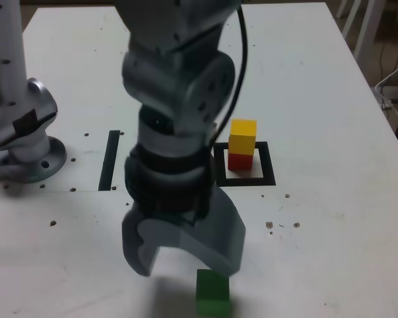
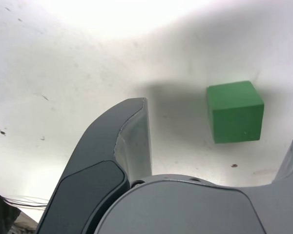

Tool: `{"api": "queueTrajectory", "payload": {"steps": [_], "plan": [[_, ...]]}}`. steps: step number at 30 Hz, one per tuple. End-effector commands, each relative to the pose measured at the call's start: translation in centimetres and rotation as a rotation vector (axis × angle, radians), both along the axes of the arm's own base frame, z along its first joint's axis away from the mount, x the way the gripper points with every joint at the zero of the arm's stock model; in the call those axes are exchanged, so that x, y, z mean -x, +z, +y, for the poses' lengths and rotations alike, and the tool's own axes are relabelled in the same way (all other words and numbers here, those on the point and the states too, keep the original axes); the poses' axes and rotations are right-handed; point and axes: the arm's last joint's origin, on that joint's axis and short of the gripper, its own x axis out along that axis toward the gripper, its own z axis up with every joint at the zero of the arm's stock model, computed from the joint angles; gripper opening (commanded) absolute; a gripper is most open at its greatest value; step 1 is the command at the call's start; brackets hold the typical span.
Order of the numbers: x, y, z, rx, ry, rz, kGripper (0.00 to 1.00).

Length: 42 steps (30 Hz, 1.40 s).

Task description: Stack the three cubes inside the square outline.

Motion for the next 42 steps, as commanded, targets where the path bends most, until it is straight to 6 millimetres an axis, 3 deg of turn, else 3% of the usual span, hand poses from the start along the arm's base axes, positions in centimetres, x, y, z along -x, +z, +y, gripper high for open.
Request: {"api": "queueTrajectory", "payload": {"steps": [1, 24, 29, 37, 42], "plan": [[-0.4, -0.3, -0.4, 0.003, -0.001, 0.0, 0.99], [-3.8, -3.7, -2.2, 0.031, -0.074, 0.05, 0.89], [-4.4, -4.4, -2.2, 0.035, -0.079, 0.064, 0.76], [-4.7, -4.4, -2.2, 0.021, -0.082, 0.051, 0.37], [-4.6, -4.4, -2.2, 0.02, -0.083, 0.051, 0.33]]}}
